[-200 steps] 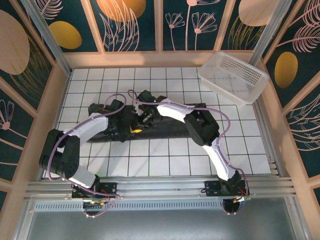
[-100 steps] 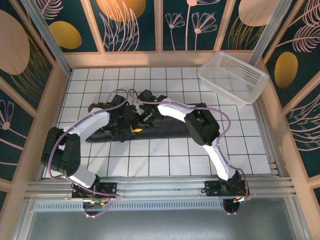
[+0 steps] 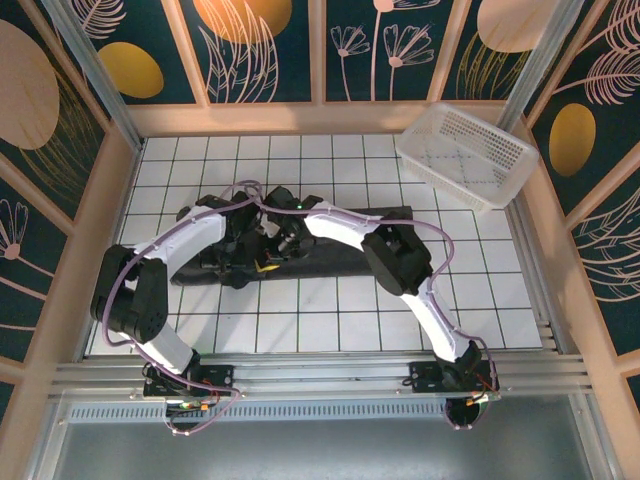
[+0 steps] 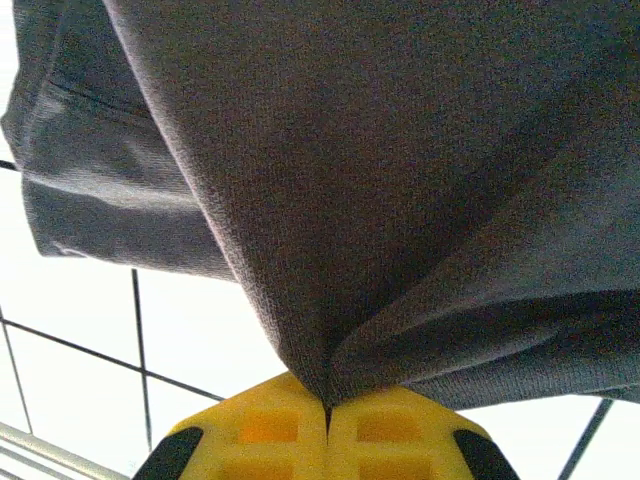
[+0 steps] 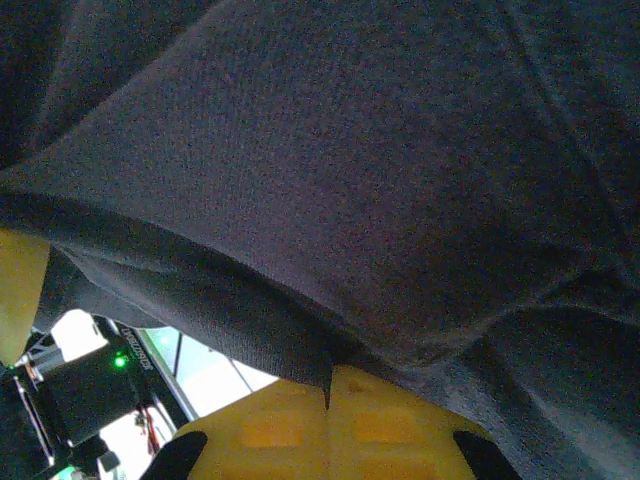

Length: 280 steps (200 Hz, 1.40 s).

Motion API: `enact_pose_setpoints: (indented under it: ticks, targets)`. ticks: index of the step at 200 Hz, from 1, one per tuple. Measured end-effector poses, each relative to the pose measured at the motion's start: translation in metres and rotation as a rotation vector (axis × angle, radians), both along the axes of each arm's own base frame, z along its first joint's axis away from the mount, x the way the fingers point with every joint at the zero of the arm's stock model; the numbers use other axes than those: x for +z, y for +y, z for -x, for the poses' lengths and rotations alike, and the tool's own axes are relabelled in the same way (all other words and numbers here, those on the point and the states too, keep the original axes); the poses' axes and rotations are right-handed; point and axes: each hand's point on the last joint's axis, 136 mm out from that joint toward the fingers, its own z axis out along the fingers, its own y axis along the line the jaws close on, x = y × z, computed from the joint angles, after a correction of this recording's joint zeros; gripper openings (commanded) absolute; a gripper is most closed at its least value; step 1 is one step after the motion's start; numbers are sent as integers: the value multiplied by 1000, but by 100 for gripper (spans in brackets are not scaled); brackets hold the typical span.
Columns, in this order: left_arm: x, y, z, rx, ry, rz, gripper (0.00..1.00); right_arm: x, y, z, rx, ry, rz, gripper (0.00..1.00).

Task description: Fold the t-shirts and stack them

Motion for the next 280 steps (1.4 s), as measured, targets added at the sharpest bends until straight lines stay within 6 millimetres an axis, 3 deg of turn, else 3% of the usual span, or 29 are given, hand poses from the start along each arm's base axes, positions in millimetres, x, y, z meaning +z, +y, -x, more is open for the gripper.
enact_pose_setpoints:
  ticks: [27,67,82,104,121,140,160,182,215,280]
  targets:
    - [0,14,4,-15,33,-80,43,-7,-5,0,-9,-9,43,0]
    - [-2,24,7,-16,60,-141,62,-14,-11,-4,-25,-18,80,0]
    - [6,23,3,8,19,-135,58,-16,-12,-3,-25,-18,83,0]
    - [25,14,-2,75,-83,-51,37,-19,-13,-2,-26,-15,87,2]
    - [37,0,-2,123,-151,70,28,-20,-13,-2,-26,-15,87,3]
    - [35,-16,10,165,-156,185,32,-19,-13,-2,-27,-15,87,3]
    - [17,-31,33,193,-85,256,48,-19,-14,-3,-31,-12,87,3]
    - [-3,-40,54,218,-15,299,55,-19,-14,-4,-37,-5,87,3]
    - [-15,-38,52,244,-38,289,52,-19,-14,-4,-49,4,90,3]
    - [-29,-24,20,261,-183,195,35,-20,-14,-3,-49,15,80,2]
